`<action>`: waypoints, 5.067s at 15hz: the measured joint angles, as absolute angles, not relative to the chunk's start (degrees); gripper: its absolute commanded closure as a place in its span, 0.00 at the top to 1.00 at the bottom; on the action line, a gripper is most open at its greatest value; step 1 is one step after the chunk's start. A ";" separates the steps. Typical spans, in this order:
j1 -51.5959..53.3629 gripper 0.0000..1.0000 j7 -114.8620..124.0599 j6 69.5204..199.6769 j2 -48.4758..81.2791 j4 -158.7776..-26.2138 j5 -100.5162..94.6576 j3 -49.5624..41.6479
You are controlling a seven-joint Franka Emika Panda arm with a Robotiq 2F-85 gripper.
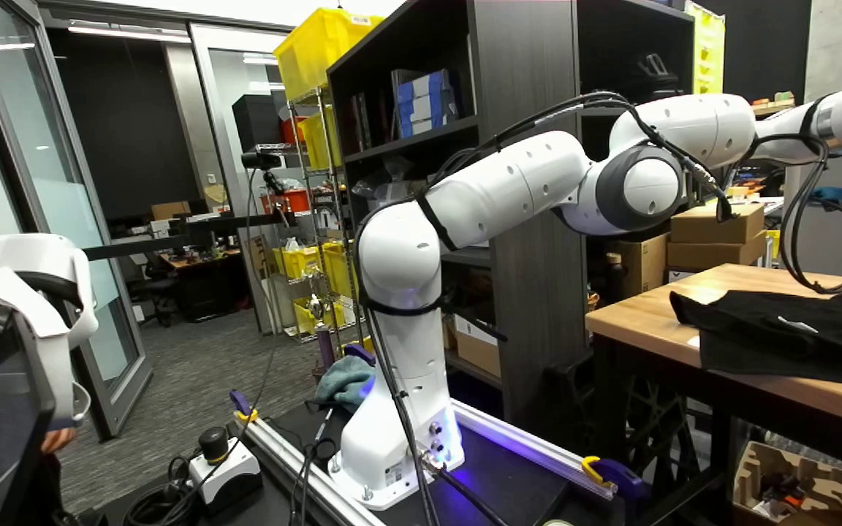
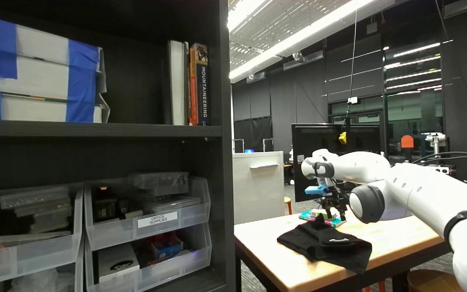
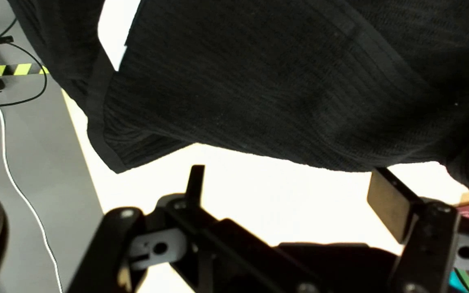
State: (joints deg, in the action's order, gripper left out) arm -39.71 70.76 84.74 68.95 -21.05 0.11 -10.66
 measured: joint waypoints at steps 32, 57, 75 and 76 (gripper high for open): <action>-30.54 1.00 60.71 70.17 71.63 -21.41 -4.63 -14.05; -35.10 1.00 53.14 61.08 70.70 -21.54 2.21 -7.43; -34.03 0.21 45.61 60.67 73.66 -21.45 2.39 -7.06; -34.03 0.14 45.61 60.93 73.67 -21.45 2.38 -7.08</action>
State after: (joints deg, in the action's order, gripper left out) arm -34.03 45.61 60.93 73.67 -21.45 2.38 -7.08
